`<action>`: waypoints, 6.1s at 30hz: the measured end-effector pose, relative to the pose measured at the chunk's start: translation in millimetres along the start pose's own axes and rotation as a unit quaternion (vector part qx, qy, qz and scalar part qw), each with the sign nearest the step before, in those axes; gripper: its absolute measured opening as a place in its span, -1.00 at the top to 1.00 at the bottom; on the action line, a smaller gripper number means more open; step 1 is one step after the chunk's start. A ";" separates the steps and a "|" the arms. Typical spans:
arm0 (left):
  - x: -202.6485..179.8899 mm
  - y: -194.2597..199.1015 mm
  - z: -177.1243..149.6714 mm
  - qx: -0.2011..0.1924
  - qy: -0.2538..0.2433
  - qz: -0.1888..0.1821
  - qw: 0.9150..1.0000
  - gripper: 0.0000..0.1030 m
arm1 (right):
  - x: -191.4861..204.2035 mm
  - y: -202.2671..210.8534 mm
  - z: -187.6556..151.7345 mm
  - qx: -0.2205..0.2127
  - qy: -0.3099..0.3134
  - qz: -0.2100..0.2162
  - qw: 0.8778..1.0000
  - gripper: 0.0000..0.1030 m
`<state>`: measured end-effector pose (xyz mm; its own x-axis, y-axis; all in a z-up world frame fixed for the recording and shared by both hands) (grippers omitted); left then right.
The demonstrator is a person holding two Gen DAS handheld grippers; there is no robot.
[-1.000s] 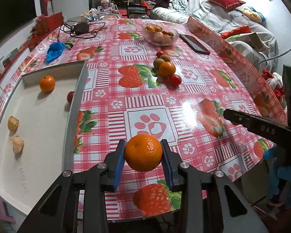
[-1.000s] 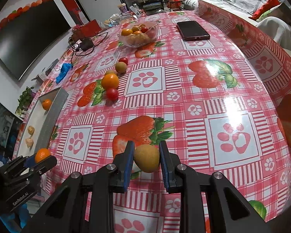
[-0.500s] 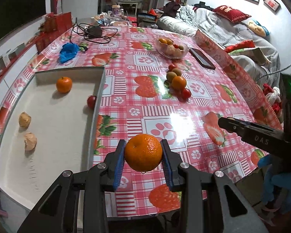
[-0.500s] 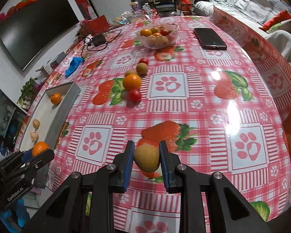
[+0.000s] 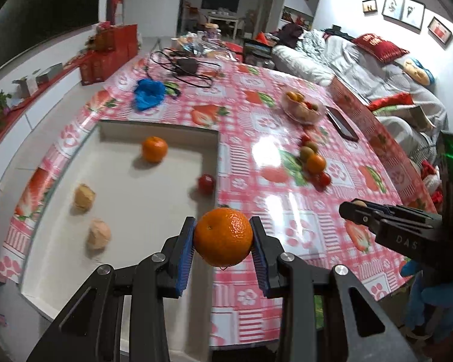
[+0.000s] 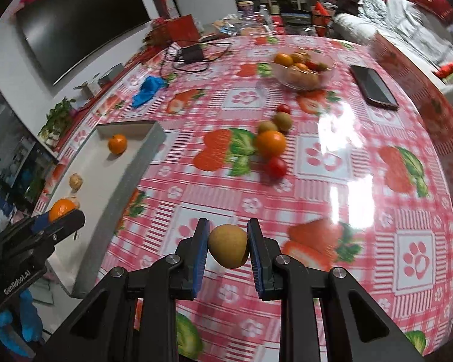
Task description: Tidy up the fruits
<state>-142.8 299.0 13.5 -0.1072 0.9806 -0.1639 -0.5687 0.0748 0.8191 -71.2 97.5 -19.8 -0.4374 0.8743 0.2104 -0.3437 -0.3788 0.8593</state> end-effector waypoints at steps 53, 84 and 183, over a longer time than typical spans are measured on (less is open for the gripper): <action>106.8 -52.5 3.3 0.064 0.027 0.066 0.995 -0.17 | 174.1 -103.9 46.3 0.097 0.134 0.067 0.984 0.47; 9.4 -24.9 16.0 0.055 -0.050 0.040 0.996 -0.59 | 12.5 -51.7 32.3 0.054 -0.016 -0.006 0.998 -0.98; -94.9 -89.5 -46.2 0.096 -0.074 0.018 0.992 0.27 | -133.2 2.3 -55.8 -0.026 -0.084 -0.059 0.994 0.51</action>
<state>-119.5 190.9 -69.7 0.0046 0.9982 -0.0606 -0.3997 0.0574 0.9149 -60.0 -36.8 -71.8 -0.2480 0.9501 0.1891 -0.4284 -0.2826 0.8582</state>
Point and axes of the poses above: each gripper's, at about its wrist camera, not at the fingertips, and y roughly against the way its jaws point, x to its left, z to its top, the point moved 10 cm from there along -y, roughly the way its jaws point, and after that the axes turned 6 degrees about x, right-handed, at the moved point
